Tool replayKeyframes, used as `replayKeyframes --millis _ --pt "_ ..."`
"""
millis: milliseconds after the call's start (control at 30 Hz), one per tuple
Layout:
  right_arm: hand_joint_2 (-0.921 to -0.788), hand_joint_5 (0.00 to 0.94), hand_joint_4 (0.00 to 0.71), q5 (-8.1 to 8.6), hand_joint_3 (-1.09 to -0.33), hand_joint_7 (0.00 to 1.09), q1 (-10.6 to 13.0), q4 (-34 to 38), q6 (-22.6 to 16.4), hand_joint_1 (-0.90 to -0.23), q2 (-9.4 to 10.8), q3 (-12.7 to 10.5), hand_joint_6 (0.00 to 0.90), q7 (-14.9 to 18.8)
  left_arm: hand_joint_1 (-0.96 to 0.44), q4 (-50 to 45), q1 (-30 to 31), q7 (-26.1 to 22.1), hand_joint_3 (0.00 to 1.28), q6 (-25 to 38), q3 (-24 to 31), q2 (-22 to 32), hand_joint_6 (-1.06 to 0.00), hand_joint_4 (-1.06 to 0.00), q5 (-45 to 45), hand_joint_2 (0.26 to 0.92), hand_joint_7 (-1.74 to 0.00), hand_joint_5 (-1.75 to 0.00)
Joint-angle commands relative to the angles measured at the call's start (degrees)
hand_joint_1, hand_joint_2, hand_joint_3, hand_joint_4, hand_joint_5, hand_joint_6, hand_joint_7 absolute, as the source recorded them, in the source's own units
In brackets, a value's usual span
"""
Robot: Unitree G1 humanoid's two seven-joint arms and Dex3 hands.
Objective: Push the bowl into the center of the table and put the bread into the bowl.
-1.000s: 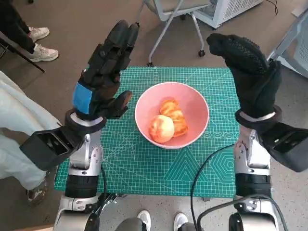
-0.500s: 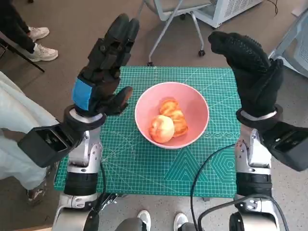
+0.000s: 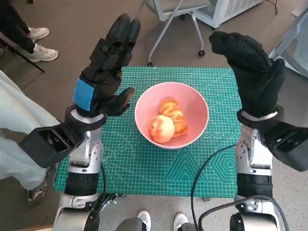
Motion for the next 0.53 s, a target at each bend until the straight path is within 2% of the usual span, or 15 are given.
replayKeyframes --millis 33,533 --pt "-0.921 0.000 0.192 -0.12 -0.683 0.35 1.5 -0.3 0.5 -0.671 -0.2 0.0 0.139 -0.2 -0.68 -0.4 -0.6 0.3 0.54 -0.7 -0.2 -0.2 -0.14 -0.04 0.6 0.921 -0.03 0.00" --pt "-0.921 0.000 0.182 -0.41 -0.690 0.34 2.4 -1.3 0.7 -0.677 -0.5 0.2 0.137 0.0 -0.68 -1.6 0.8 0.5 0.54 -1.0 -0.4 -0.8 -0.14 -0.04 0.5 0.921 -0.04 0.00"
